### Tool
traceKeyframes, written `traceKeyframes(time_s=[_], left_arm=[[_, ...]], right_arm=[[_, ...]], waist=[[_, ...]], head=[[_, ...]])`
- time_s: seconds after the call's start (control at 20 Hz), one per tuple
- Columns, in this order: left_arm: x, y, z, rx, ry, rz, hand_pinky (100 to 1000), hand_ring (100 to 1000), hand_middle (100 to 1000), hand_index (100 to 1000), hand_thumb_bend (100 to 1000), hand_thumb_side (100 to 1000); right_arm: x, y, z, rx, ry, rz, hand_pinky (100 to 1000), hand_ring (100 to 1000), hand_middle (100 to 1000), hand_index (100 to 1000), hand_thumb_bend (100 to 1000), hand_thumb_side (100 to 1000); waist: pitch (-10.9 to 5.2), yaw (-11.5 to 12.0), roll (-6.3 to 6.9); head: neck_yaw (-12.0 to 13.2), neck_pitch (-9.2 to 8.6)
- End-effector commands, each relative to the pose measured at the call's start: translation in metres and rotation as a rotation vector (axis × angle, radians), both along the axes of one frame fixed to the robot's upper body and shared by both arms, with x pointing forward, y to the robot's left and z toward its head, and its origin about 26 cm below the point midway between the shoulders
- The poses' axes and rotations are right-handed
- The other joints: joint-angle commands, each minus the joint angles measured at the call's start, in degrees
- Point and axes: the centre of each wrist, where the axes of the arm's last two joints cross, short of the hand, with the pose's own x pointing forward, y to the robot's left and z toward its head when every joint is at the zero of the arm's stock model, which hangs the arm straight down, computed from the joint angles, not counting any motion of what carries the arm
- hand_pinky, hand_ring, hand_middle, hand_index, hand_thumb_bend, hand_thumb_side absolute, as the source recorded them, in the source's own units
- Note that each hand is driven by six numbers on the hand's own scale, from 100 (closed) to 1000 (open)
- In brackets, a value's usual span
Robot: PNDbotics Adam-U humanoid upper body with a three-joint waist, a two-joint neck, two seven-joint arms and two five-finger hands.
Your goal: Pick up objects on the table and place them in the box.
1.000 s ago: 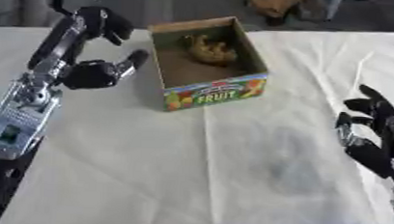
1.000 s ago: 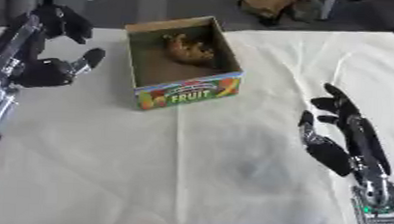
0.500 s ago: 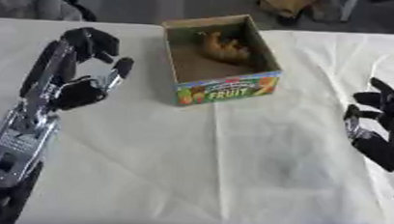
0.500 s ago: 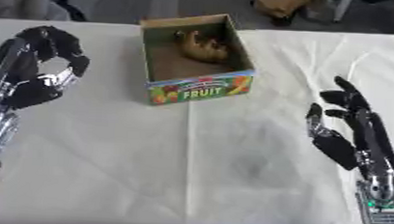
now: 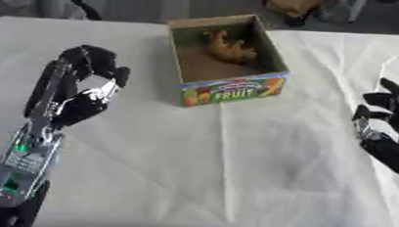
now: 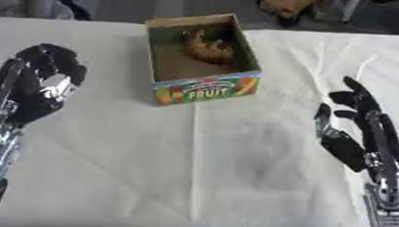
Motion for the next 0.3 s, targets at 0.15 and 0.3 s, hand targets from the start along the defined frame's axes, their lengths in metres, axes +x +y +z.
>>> traceKeyframes(time_s=[0.15, 0.3], left_arm=[[-0.0019, 0.0023, 0.0038, -0.017, -0.020, 0.007, 596, 591, 522, 638, 415, 373], [-0.0023, 0.0022, 0.0019, -0.027, -0.016, 0.011, 594, 586, 517, 635, 413, 377]], right_arm=[[0.0009, -0.0048, 0.0083, -0.011, -0.026, -0.010, 742, 827, 725, 965, 100, 331], [0.0011, -0.0049, 0.0087, -0.014, -0.027, -0.010, 742, 827, 724, 963, 100, 330]], waist=[[-0.73, -0.1, 0.13], [-0.63, 0.0, 0.22]], head=[[-0.6, 0.36], [-0.6, 0.36]])
